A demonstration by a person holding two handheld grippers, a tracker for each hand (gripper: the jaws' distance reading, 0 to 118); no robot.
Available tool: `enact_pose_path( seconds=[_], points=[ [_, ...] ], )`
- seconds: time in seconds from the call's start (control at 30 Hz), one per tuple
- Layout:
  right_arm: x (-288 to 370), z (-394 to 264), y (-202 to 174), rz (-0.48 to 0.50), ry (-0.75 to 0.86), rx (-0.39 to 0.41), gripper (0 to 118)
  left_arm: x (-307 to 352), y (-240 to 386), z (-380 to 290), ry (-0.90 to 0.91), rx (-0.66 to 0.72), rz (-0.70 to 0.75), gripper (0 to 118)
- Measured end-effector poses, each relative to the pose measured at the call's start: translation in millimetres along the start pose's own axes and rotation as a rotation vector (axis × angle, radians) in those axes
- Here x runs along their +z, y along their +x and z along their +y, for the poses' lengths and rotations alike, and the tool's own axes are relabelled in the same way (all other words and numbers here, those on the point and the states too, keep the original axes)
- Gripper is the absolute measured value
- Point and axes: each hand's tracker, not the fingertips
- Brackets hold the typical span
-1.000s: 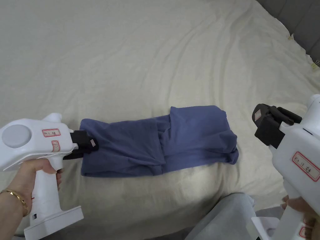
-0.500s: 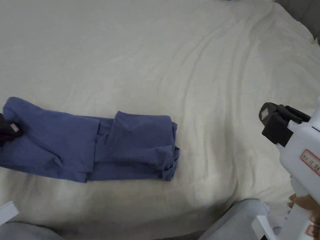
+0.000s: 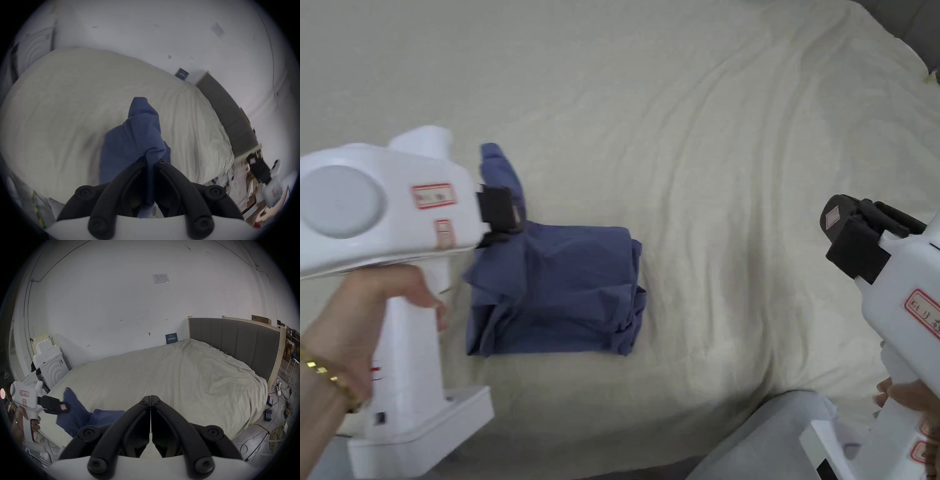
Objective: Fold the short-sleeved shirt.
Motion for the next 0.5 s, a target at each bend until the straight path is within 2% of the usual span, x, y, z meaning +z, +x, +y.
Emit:
enact_pose_path(
  seconds=[0.07,0.33,0.37,0.4,0.43,0.47,0.5],
  points=[
    [4,-1,4,-0.009,0.006,-0.011,4,-26,23,-3,-0.051,-0.052,-0.017,8],
    [23,-4,23,-0.067,0.015,-0.032,4,-145,64,-30,-0.23,-0.162,0.08,10],
    [24,-5,25,-0.075,0.015,-0.039,4,-161,61,-29,-0.251,-0.18,0.08,16],
    [25,-5,28,-0.083,0.014,-0.047,4,-171,60,-31,-0.265,-0.181,0.075,30],
    [26,-5,30,-0.091,0.015,-0.054,4,-175,58,-32,-0.285,-0.161,0.047,57],
    [28,-5,32,-0.098,0.017,-0.06,4,-190,48,-34,-0.303,-0.123,0.004,79],
    [28,-5,34,-0.105,0.017,-0.064,4,-195,45,-35,-0.314,-0.079,-0.039,93]
  ],
)
